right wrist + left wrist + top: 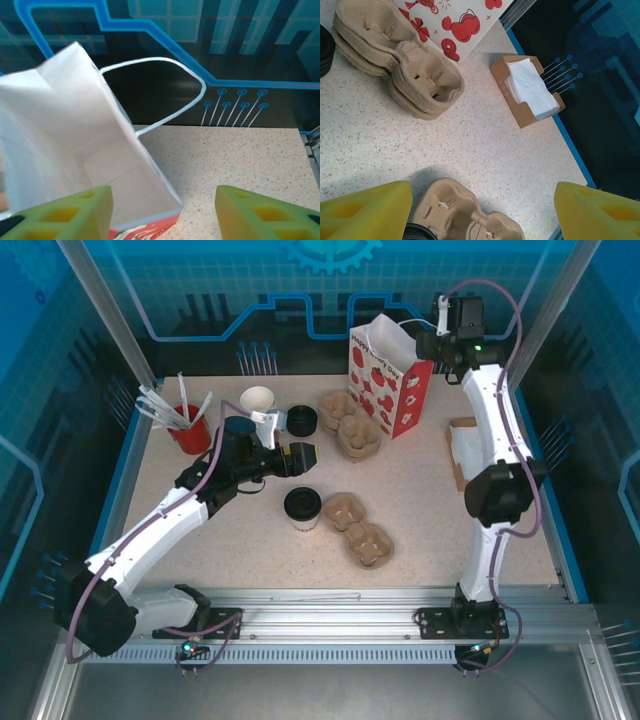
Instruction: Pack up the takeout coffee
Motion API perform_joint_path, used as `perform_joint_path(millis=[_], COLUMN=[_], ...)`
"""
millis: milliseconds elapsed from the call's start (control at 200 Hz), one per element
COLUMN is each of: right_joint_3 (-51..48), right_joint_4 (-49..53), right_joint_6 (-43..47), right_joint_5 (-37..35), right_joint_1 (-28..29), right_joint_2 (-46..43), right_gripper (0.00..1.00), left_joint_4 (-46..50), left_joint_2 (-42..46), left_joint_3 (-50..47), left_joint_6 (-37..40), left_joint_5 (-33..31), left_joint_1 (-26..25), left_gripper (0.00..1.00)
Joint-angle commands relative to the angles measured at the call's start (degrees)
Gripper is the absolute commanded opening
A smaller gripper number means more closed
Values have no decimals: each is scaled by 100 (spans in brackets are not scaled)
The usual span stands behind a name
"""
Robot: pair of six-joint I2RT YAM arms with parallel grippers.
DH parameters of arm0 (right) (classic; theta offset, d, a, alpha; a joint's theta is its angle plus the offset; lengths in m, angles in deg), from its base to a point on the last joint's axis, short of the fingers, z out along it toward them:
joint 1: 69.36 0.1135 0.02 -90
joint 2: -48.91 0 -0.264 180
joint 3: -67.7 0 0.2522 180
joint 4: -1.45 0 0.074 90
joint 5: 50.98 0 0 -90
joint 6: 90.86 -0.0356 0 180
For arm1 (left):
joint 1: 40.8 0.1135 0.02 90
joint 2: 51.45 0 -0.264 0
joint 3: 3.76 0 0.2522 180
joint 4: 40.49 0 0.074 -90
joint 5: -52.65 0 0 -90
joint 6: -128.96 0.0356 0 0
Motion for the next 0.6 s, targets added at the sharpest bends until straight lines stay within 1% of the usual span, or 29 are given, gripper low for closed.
perform_joint_path(millis=[0, 130, 325, 485, 505, 595], right_joint_3=[761, 1276, 1729, 1827, 1832, 1886], right_joint_4=[718, 867, 929, 942, 942, 966], right_joint_6=[178, 214, 307, 329, 337, 347], right_joint_5=[-56, 50, 165, 315, 329, 358], right_joint_1=[-106, -139, -152, -172, -179, -186], right_joint_2=[465, 890, 1274, 1315, 1455, 1525], right_gripper=[54, 48, 35, 30, 29, 26], left_joint_4=[146, 144, 138, 128, 128, 125], left_joint_2=[-53, -80, -159, -165, -165, -159], left_joint_3=[211, 204, 203, 176, 177, 164], left_joint_6=[192, 202, 166, 150, 150, 150], left_joint_5=[51, 27, 40, 33, 36, 27], left_joint_1=[-53, -67, -70, -88, -78, -94], left_gripper=[77, 77, 76, 77, 77, 77])
